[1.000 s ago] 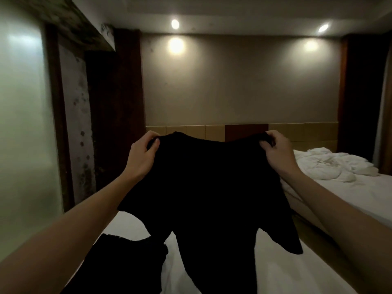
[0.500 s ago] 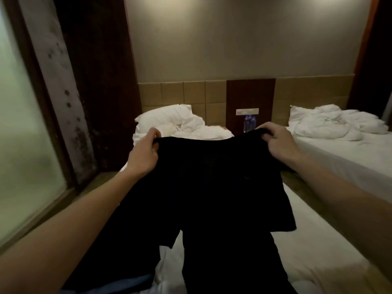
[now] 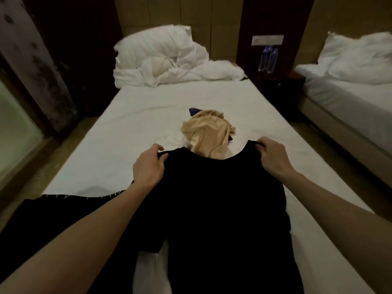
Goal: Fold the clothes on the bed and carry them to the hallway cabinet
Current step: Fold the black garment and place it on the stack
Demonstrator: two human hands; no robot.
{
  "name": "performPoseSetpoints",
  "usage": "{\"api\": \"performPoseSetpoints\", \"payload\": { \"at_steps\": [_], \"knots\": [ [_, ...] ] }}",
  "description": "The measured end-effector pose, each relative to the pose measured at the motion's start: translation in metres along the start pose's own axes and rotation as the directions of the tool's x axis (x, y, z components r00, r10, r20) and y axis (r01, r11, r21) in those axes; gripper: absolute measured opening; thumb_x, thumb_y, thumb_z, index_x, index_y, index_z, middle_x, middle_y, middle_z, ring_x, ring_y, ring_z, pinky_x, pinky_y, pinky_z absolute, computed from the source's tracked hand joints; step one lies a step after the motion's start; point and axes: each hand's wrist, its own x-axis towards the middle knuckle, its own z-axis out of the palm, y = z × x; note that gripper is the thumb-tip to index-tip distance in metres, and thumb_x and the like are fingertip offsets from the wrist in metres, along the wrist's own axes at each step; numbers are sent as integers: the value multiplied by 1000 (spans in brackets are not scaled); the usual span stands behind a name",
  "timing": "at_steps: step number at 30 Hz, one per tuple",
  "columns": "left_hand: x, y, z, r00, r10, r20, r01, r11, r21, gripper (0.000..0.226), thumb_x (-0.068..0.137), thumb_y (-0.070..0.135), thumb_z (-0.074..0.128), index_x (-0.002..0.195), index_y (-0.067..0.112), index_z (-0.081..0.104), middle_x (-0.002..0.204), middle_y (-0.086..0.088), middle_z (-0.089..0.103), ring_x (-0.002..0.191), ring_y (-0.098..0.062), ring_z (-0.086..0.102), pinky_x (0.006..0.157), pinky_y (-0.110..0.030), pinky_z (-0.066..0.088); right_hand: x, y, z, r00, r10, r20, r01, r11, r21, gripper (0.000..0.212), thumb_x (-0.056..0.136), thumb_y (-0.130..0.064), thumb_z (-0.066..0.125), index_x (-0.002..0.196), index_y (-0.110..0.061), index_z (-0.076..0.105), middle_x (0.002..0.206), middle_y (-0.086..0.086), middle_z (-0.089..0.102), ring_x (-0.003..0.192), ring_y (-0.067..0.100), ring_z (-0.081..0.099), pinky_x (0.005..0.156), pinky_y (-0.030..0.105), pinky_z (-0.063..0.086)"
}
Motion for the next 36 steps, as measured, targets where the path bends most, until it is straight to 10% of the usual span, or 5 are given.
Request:
{"api": "performPoseSetpoints", "payload": {
  "at_steps": [13, 24, 31, 36],
  "knots": [
    [67, -64, 175, 998, 11, 57, -18, 993, 115, 12, 98, 29, 54, 99, 18, 59, 99, 0, 60, 94, -23, 56, 71, -36, 43, 83, 103, 162, 987, 107, 116, -79, 971, -225, 27, 88, 7, 43, 98, -9, 63, 98, 15, 63, 94, 37, 54, 82, 47, 50],
    [28, -70, 133, 996, 1, 95, -32, 943, 332, 39, 100, 33, 45, 133, 12, 51, 133, -11, 54, 121, -32, 49, 99, -44, 35, 46, 107, 111, 952, 239, 190, -149, 906, -396, 51, 100, -51, 42, 132, -12, 49, 130, 13, 53, 120, 35, 47, 97, 47, 41],
    [-15, -66, 57, 834, -470, 288, 205, 749, 630, 48, 93, 42, 48, 125, 6, 52, 125, -15, 53, 115, -35, 52, 95, -41, 39, -8, 138, 46, 851, 380, 363, -246, 898, -365, 43, 98, -49, 49, 105, -7, 50, 101, 15, 56, 88, 32, 53, 75, 39, 46],
    [-28, -51, 33, 826, -441, 352, 79, 709, 701, 26, 92, 30, 52, 107, 9, 55, 115, -13, 54, 104, -35, 57, 90, -42, 41, -29, 150, 33, 833, 440, 334, -395, 897, -197, 45, 96, -30, 62, 66, 2, 51, 63, 14, 44, 63, 28, 48, 54, 34, 26]
  ]
}}
